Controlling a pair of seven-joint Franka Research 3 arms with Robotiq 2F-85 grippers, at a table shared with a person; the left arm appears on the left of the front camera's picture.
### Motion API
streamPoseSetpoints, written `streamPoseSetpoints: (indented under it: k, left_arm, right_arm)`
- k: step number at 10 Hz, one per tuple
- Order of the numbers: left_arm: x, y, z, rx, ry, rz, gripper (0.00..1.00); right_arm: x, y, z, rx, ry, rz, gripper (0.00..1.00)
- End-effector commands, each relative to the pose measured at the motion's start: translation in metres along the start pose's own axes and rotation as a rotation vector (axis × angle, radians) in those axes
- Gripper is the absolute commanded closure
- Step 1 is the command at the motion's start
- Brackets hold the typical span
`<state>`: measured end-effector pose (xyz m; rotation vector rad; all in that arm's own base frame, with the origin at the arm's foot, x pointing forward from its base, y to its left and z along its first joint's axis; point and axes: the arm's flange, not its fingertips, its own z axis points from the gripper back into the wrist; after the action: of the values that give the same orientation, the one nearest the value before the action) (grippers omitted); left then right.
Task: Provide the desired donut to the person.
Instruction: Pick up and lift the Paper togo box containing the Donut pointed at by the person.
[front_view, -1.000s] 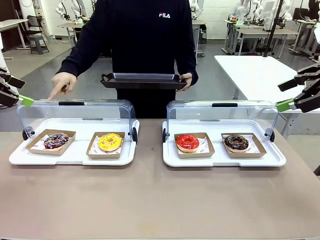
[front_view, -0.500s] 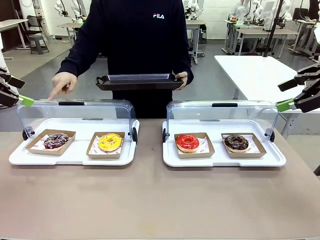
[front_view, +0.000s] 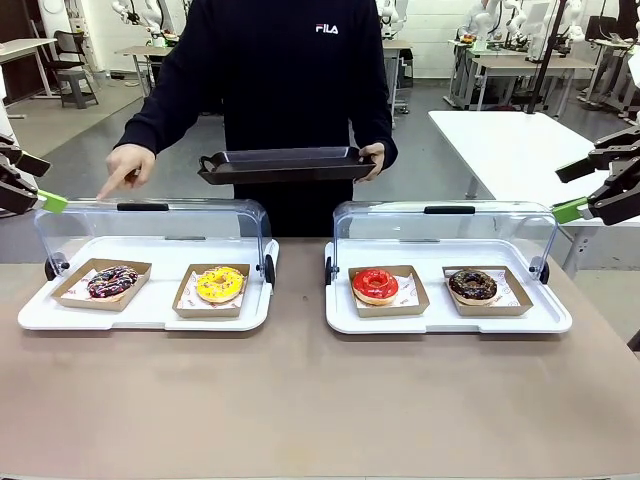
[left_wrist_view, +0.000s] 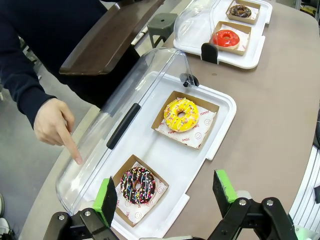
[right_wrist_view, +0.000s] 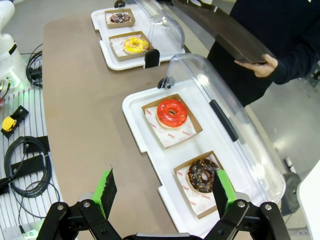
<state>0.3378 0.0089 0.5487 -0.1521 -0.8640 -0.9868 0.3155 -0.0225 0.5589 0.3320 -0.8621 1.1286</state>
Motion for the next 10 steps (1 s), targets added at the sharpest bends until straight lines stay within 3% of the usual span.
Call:
streamPoseSetpoints:
  k: [1, 3, 5, 7, 8, 9, 10]
  left_arm:
    - [0.0, 0.0, 0.001, 0.005, 0.002, 0.005, 0.0]
    - [0.0, 0.0, 0.0, 0.0, 0.0, 0.0, 0.0]
    - [-0.013, 0.023, -0.016, -0.087, 0.302, -0.073, 0.0]
    - [-0.034, 0.038, -0.016, -0.089, 0.497, -0.256, 0.0]
    - [-0.047, 0.042, -0.016, -0.172, 0.553, -0.352, 0.0]
    - [-0.063, 0.047, -0.02, -0.298, 0.533, -0.492, 0.0]
    - [-0.07, 0.047, -0.026, -0.333, 0.498, -0.504, 0.0]
  right_arm:
    - [0.0, -0.002, 0.0, -0.003, -0.006, -0.002, 0.0]
    - [0.0, -0.002, 0.0, -0.003, -0.006, -0.002, 0.0]
    - [0.0, -0.002, 0.0, -0.003, -0.006, -0.002, 0.0]
    - [0.0, -0.002, 0.0, -0.003, -0.006, -0.002, 0.0]
    - [0.0, -0.002, 0.0, -0.003, -0.006, -0.002, 0.0]
    - [0.0, -0.002, 0.0, -0.003, -0.006, -0.002, 0.0]
    - [0.0, -0.002, 0.0, -0.003, -0.006, -0.002, 0.0]
